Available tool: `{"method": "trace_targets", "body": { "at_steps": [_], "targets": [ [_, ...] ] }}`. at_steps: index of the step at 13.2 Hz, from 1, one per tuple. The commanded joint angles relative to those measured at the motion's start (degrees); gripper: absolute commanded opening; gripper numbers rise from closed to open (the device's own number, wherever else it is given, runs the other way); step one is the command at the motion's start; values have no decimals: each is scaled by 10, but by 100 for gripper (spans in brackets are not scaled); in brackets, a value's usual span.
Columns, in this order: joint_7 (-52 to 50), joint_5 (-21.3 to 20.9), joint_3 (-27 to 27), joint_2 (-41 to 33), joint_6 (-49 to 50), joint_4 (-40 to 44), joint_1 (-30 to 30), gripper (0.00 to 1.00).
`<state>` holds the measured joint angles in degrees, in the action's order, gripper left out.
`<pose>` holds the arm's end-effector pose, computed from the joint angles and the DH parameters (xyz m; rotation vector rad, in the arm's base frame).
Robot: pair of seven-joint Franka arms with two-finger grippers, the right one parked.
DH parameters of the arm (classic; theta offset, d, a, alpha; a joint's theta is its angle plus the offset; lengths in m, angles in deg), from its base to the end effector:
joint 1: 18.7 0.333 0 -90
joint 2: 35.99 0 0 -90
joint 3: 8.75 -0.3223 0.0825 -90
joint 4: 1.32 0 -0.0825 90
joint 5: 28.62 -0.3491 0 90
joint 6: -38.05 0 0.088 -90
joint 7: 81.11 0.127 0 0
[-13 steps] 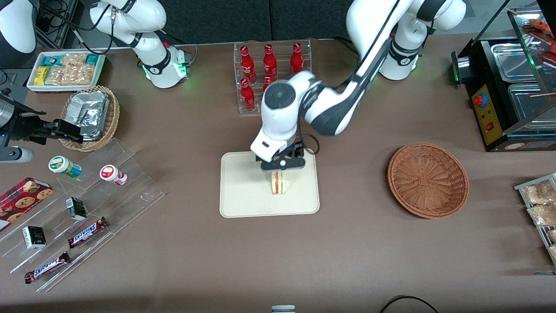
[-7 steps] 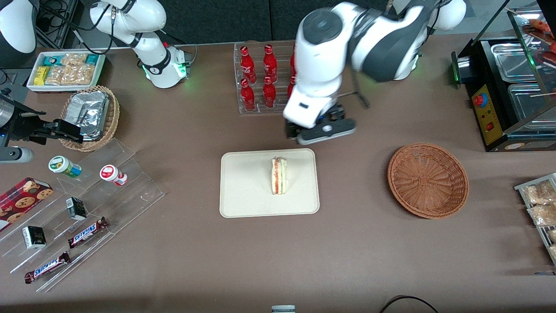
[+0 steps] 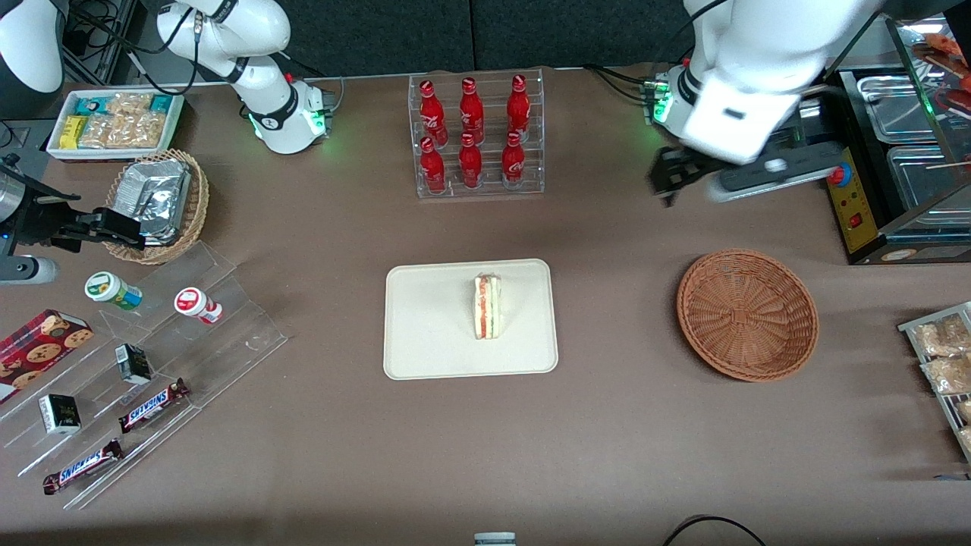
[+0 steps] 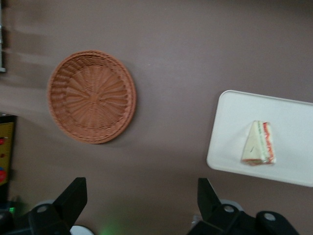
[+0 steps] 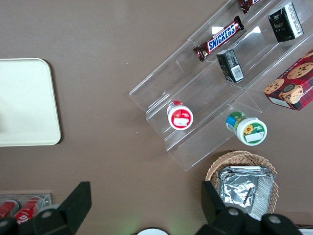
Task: Place sandwich from basket to tray
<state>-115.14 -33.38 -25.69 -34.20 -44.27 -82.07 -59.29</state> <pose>0.4751 -0.1989 0.6536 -3.0456 -0.2933 -0.0643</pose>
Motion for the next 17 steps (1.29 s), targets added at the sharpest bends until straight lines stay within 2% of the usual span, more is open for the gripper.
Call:
{"method": "trace_targets", "body": {
  "at_steps": [1,4,7,9,10,12,16,17],
  "targets": [
    [69,10,-51,-44,25,-24,-5,100],
    [129,10,-97,-49,27,-21,-4,100],
    [193,34,-97,-49,30,-20,48,100],
    [241,48,-86,-53,51,-20,108,100],
    [253,55,-63,-53,51,-20,147,100],
    [254,68,20,-47,43,-20,236,100],
    [249,67,179,-35,40,-16,363,100],
    [254,70,194,-36,40,-16,376,100]
  ]
}}
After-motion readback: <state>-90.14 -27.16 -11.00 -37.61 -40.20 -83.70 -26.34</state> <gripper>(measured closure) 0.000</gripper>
